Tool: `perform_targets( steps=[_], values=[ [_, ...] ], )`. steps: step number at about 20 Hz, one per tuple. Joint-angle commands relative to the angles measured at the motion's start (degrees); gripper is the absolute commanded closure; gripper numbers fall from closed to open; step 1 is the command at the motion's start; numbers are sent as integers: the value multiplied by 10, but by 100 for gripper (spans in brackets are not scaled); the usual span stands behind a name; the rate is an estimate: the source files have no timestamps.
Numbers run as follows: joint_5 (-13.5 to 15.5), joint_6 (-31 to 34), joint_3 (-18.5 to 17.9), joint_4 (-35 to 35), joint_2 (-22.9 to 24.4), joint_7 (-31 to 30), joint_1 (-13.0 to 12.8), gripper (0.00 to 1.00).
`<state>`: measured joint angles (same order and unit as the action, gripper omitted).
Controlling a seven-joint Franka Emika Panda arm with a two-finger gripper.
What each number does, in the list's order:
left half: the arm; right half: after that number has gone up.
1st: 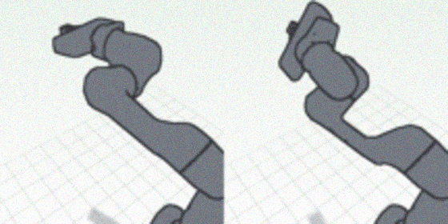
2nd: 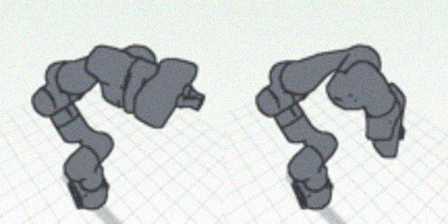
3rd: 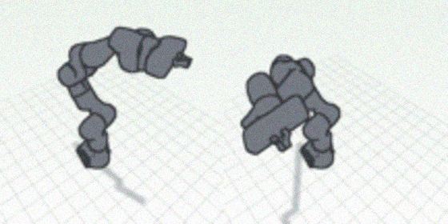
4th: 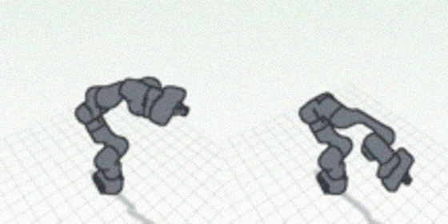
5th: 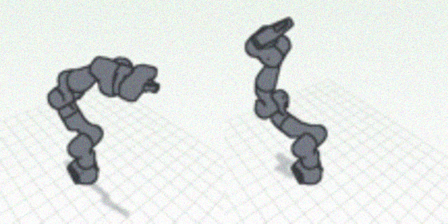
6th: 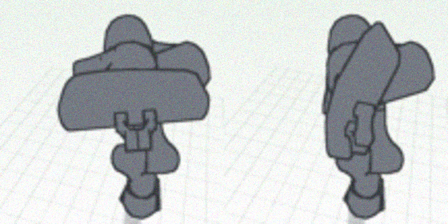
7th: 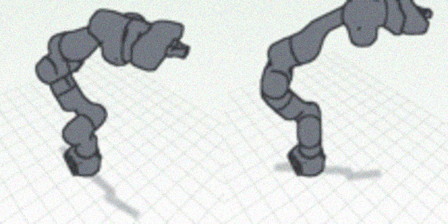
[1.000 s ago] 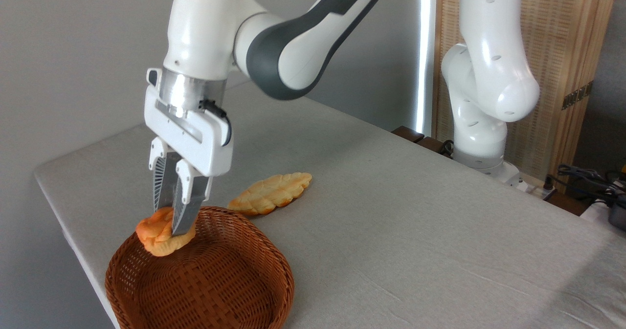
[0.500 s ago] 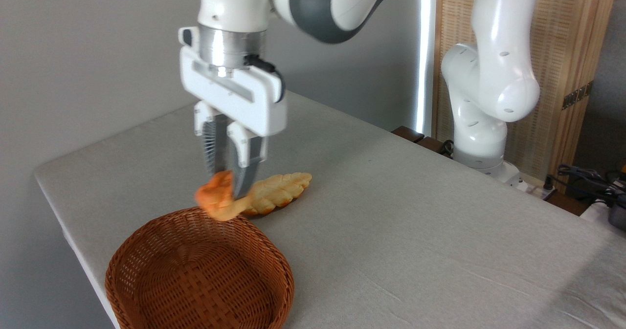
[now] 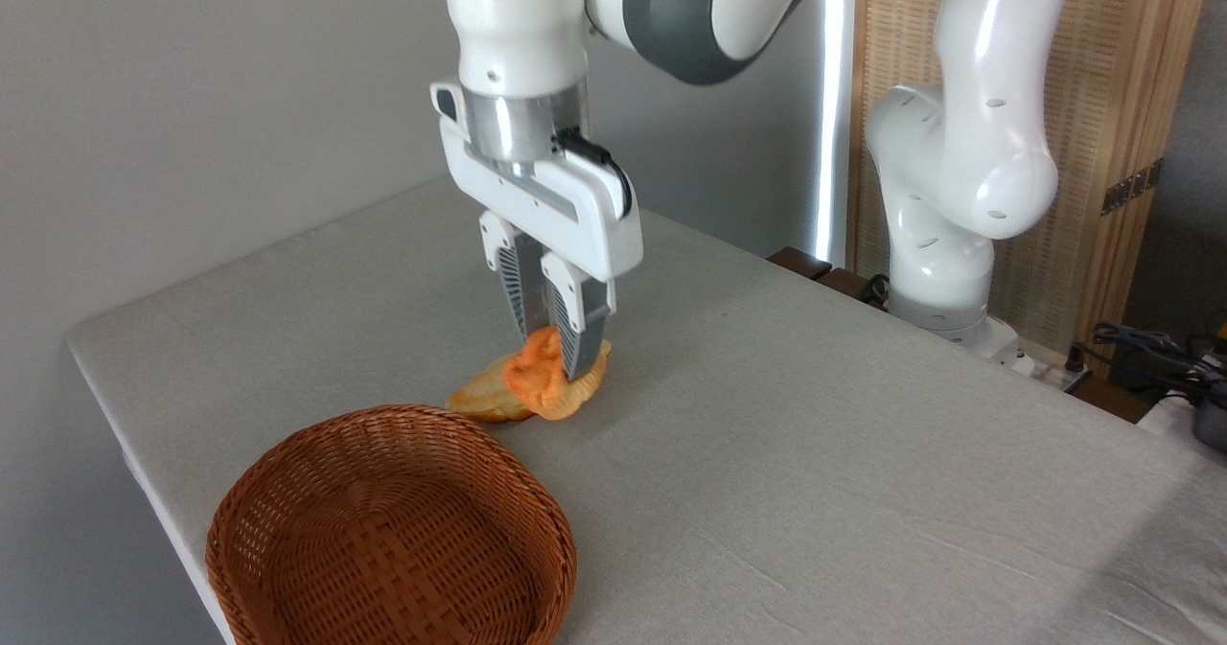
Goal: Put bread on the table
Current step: 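Lower the bread roll onto the table beside the flat pastry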
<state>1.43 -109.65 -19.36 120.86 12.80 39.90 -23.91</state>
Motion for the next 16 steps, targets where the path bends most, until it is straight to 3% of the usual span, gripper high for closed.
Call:
perform_targets(
  steps=[1, 2, 6, 16],
  values=[
    [-3, -10, -9, 32, 8, 13, -4, 14],
    [-3, -20, -9, 32, -7, 15, -4, 0],
    [-3, -34, -10, 32, -38, 32, -10, 0],
    [-2, -39, -9, 31, -39, 40, -11, 0]
  ],
)
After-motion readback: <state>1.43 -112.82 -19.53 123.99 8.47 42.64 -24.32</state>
